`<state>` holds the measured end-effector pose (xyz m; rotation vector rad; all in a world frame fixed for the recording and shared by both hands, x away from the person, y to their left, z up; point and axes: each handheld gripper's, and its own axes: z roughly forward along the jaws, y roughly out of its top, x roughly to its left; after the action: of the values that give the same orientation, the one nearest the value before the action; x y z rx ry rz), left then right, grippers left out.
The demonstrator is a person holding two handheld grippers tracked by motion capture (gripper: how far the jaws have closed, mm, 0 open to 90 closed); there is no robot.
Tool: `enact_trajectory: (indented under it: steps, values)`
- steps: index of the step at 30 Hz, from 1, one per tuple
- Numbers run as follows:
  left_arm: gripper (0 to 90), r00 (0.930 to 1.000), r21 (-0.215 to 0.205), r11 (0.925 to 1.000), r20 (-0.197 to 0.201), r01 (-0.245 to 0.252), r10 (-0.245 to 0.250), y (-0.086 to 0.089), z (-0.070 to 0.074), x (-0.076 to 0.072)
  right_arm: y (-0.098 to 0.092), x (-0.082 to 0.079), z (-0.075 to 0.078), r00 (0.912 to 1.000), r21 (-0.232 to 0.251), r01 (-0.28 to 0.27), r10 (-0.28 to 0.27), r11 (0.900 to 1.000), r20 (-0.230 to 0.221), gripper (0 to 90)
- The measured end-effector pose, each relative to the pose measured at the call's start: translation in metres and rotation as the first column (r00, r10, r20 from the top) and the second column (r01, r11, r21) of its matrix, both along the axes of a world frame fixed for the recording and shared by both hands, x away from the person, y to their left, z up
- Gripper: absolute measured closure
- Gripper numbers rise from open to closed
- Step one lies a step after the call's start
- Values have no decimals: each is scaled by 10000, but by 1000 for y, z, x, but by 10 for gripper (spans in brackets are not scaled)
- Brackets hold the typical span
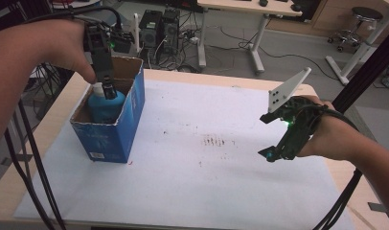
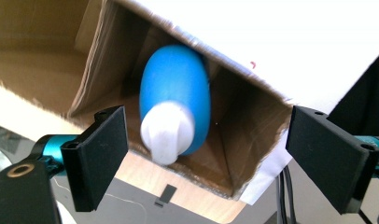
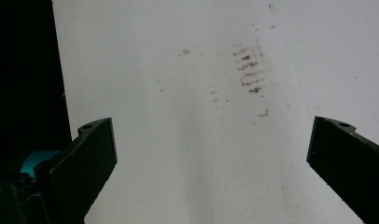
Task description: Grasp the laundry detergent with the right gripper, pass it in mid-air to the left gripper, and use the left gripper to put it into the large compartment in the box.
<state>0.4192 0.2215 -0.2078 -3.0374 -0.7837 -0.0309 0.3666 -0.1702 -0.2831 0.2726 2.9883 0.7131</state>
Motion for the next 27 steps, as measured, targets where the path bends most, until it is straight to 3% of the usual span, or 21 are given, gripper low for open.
enact_trajectory:
  steps: [14, 20, 24, 27]
  values:
    - [60, 9908, -389, 9909, -362, 1289, -1304, -43, -2, -4, -6, 12, 2, 9991, -1313, -345, 308, 9907, -301, 9]
    - [60, 9823, -582, 9822, -472, 1787, -1815, -58, -5, -3, -7, 17, 5, 9987, -1867, -410, 348, 9816, -363, 9]
    - [27, 9778, -486, 9793, -648, 1963, -1992, -66, -12, -1, -8, 21, 6, 9986, -2118, -436, 360, 9764, -395, 9]
    - [25, 9739, -483, 9764, -764, 2103, -2136, -72, -16, 1, -7, 22, 7, 9979, -2471, -588, 504, 9672, -403, 9]
